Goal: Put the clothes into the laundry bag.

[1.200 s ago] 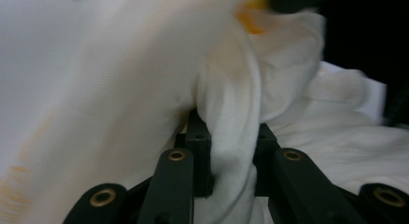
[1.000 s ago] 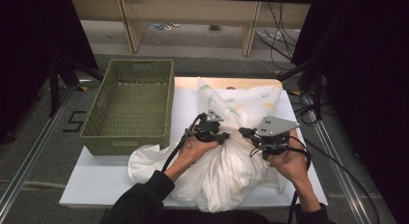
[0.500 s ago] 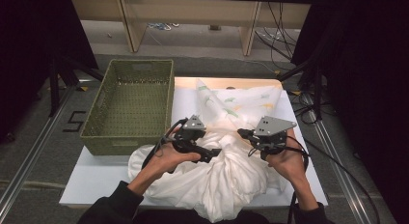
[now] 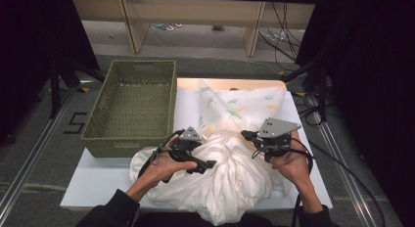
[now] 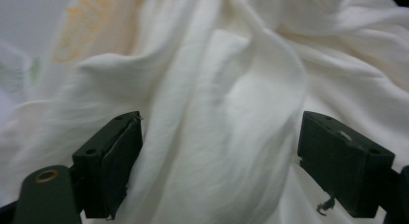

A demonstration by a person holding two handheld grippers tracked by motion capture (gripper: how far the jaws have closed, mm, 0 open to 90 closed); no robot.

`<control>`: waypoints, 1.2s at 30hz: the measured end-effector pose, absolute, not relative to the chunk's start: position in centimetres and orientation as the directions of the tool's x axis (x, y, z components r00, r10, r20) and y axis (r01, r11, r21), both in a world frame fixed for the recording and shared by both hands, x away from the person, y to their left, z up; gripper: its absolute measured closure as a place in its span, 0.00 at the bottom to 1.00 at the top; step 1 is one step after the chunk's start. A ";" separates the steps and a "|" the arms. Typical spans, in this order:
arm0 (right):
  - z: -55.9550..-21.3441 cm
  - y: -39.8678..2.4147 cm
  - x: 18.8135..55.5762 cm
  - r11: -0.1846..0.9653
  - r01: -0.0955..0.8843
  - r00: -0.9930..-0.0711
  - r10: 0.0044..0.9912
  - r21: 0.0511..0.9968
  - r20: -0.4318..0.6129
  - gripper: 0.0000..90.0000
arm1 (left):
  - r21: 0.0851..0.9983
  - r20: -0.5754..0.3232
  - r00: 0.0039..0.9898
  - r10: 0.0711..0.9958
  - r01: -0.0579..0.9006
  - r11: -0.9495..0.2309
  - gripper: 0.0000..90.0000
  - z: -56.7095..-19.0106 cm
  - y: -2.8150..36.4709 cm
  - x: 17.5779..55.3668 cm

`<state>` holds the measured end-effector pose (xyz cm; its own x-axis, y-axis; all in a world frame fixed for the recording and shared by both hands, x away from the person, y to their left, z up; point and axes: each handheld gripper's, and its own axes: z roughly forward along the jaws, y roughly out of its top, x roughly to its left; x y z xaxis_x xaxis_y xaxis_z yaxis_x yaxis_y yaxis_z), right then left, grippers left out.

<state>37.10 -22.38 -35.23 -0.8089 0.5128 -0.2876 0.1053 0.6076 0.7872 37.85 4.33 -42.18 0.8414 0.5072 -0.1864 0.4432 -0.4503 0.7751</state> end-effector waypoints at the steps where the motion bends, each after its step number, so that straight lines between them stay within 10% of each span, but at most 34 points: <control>1: -35.3 -22.4 37.1 0.607 0.106 -0.808 0.514 0.787 -0.287 1.00 | 0.776 -0.211 0.848 0.487 0.448 -0.444 0.17 -42.3 3.9 37.7; 6: -35.2 -22.3 37.1 0.609 0.098 -0.809 0.510 0.787 -0.294 1.00 | 0.771 -0.208 0.874 0.439 0.422 -0.476 0.19 -43.4 1.4 37.4; 13: -35.1 -22.3 37.0 0.612 0.101 -0.809 0.509 0.785 -0.293 1.00 | 0.796 -0.197 0.871 0.450 0.410 -0.446 0.75 -44.0 -1.5 38.1; 19: -34.4 -22.7 36.7 0.605 0.088 -0.802 0.514 0.792 -0.303 1.00 | 0.826 -0.189 0.828 0.529 0.425 -0.371 0.86 -42.4 -2.9 39.7; 28: -33.9 -23.0 36.3 0.608 0.091 -0.796 0.520 0.789 -0.309 1.00 | 0.824 -0.210 0.714 0.668 0.497 -0.273 0.81 -42.7 -2.6 43.9; 36: -34.9 -23.1 37.0 0.608 0.120 -0.806 0.521 0.785 -0.281 1.00 | 0.809 -0.112 0.777 0.619 0.434 -0.397 0.31 -41.4 0.5 40.3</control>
